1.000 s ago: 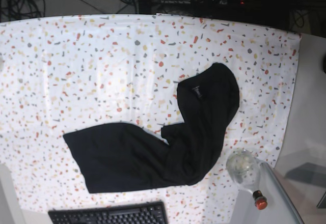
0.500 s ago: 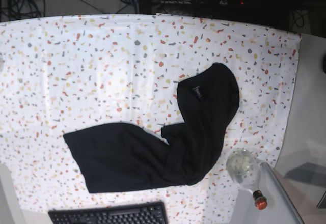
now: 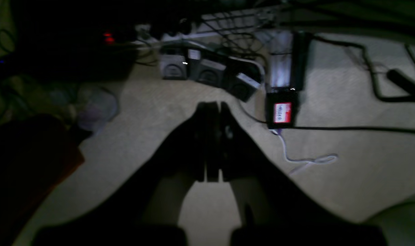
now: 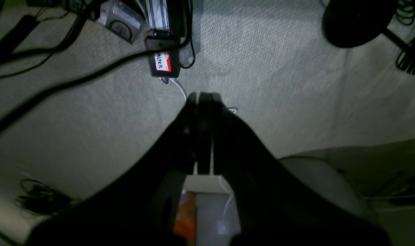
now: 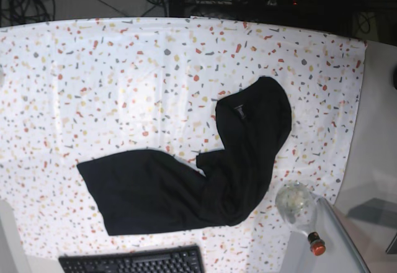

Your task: Layout the t-shirt on the table in an organized manner, then fold the t-shirt properly

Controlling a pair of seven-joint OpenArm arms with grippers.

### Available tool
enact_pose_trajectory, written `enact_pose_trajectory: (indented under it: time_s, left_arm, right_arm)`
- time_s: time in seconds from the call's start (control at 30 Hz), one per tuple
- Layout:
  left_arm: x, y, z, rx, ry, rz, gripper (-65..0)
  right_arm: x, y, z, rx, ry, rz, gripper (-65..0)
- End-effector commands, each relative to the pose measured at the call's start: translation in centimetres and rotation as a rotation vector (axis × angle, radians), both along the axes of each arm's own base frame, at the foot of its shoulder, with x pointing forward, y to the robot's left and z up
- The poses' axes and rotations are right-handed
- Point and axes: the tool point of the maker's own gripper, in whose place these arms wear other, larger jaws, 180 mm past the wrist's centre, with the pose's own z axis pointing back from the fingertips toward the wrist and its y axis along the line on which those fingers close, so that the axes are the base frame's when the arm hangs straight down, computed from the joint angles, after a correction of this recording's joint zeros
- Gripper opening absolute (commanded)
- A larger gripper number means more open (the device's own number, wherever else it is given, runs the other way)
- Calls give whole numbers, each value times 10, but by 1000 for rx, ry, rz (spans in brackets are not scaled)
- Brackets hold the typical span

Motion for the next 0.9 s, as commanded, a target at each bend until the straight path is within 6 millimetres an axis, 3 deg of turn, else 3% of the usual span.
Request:
enact_pose_trajectory:
  time_s: [0.0,0.17,0.3,0.43,0.57,0.87]
  left_arm:
    - [-15,7,5,12,11,-12,-650]
    - [-28,21,28,9,-21,-149,-650]
    - [-36,29,36,7,-13,-209,-650]
    - [-45,56,45,45,-19,-82,-650]
    - [-29,74,79,49,-153,-2,-650]
    - [48,70,171,-20,-485,38,-650]
  right_arm:
    - [-14,-18,7,-40,20,-24,-650]
    - [-11,-60,49,-135,-48,-113,-650]
    - [-3,-73,77,-166,-91,-106,-650]
    - [15,-78,104,-182,-151,-89,-650]
    - [41,-80,138,-195,-234,-68,-650]
    - [126,-64,206,-186,-500,-74,-650]
